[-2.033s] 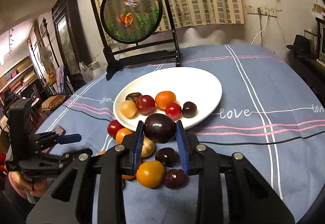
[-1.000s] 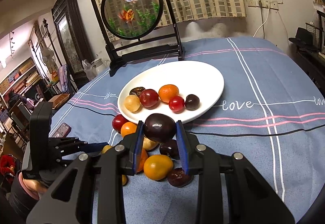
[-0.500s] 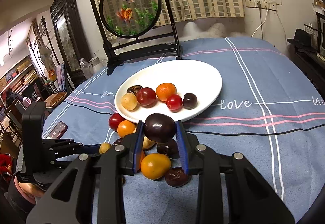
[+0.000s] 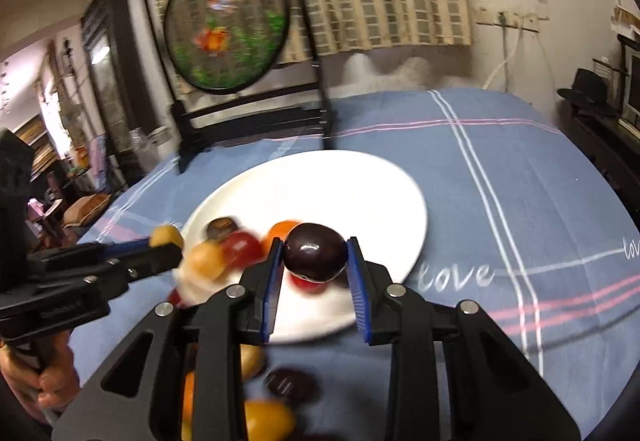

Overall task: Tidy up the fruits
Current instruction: 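Place a dark plum with the right tool while the left tool places a small yellow fruit, then move the right tool toward another dark plum beside the fruit pile, then carry a dark plum to the plate with the right tool while the left tool places a small yellow fruit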

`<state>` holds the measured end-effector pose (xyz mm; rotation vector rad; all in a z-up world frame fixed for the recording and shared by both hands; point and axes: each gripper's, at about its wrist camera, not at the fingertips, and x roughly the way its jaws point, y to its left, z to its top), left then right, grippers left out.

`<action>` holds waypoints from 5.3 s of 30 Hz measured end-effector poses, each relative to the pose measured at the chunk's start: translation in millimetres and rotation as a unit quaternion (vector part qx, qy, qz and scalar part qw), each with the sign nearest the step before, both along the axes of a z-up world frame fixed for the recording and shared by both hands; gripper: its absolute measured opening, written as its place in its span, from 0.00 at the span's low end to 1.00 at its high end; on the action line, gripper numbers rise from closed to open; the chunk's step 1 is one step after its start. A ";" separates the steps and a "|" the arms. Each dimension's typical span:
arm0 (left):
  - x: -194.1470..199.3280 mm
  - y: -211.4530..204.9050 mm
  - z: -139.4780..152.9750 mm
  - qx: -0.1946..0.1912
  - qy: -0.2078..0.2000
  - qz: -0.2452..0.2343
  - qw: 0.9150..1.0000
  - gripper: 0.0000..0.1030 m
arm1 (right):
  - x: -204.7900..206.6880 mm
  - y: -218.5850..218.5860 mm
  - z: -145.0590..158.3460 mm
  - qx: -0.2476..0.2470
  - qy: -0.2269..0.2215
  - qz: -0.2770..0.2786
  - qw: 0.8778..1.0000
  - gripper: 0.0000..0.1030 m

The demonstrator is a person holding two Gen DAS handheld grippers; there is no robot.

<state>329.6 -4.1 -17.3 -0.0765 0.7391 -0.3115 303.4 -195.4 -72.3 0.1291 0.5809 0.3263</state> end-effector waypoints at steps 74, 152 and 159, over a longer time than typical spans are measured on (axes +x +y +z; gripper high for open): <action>-126.9 -31.0 -73.1 0.044 0.094 -0.027 0.994 0.47 | -69.8 -7.1 -34.9 -0.140 0.091 0.182 0.969 0.32; -97.1 47.0 -44.1 0.014 0.029 0.125 0.992 0.96 | -65.1 5.7 -35.3 -0.044 0.105 0.110 0.987 0.53; -98.0 46.3 -44.0 0.024 0.027 0.130 0.991 0.96 | -69.5 17.8 -44.5 -0.064 0.124 0.129 0.982 0.53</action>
